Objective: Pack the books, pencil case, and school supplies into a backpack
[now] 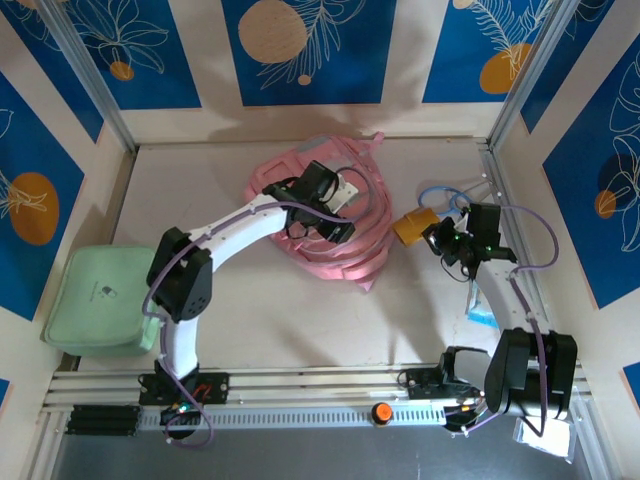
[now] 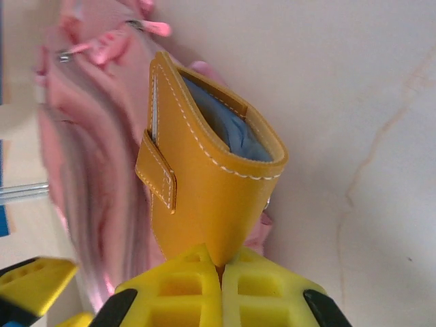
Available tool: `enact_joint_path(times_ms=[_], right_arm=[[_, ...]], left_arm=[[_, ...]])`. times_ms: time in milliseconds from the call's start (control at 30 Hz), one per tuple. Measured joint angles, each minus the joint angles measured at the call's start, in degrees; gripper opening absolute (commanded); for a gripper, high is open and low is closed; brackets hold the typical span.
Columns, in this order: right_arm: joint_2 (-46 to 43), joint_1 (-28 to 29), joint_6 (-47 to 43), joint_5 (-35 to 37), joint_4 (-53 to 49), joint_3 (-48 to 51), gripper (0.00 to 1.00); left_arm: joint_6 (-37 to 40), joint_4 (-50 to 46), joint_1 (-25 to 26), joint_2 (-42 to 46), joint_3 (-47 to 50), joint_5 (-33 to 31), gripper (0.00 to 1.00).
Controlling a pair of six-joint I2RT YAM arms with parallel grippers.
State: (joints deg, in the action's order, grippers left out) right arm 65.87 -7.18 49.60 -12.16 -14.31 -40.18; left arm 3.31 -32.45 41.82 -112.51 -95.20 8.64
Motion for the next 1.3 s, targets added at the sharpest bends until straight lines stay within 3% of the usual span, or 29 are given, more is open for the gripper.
enact_joint_path(times_ms=[200,300,433,667,800,1300], right_arm=[[-1.46,0.0,-0.15,-2.34,1.51,-0.02,0.0],[-1.68,0.0,-0.13,-3.37,2.23,-0.02,0.0],[-1.68,0.02,-0.15,-4.52,3.19,-0.02,0.0],[-1.66,2.82,-0.79,-7.5,6.29,-0.02,0.0],[-1.03,7.08,-1.25,-8.11,8.15,-0.13,0.0],[12.74,19.82,2.19,-4.04,9.94,-9.51,0.01]], left_arm=[[-0.31,-4.46,0.0,-4.33,-4.81,-2.27,0.55],[-0.68,-6.08,0.0,-5.38,-6.78,-3.56,0.44],[-1.27,-7.45,0.39,-5.57,-7.89,-4.24,0.23],[-2.8,-8.83,-0.33,-5.29,-9.57,-1.68,0.06],[-4.15,-8.72,-1.86,-4.15,-9.51,1.46,0.0],[-9.03,-0.52,-6.1,2.69,-3.08,10.64,0.0]])
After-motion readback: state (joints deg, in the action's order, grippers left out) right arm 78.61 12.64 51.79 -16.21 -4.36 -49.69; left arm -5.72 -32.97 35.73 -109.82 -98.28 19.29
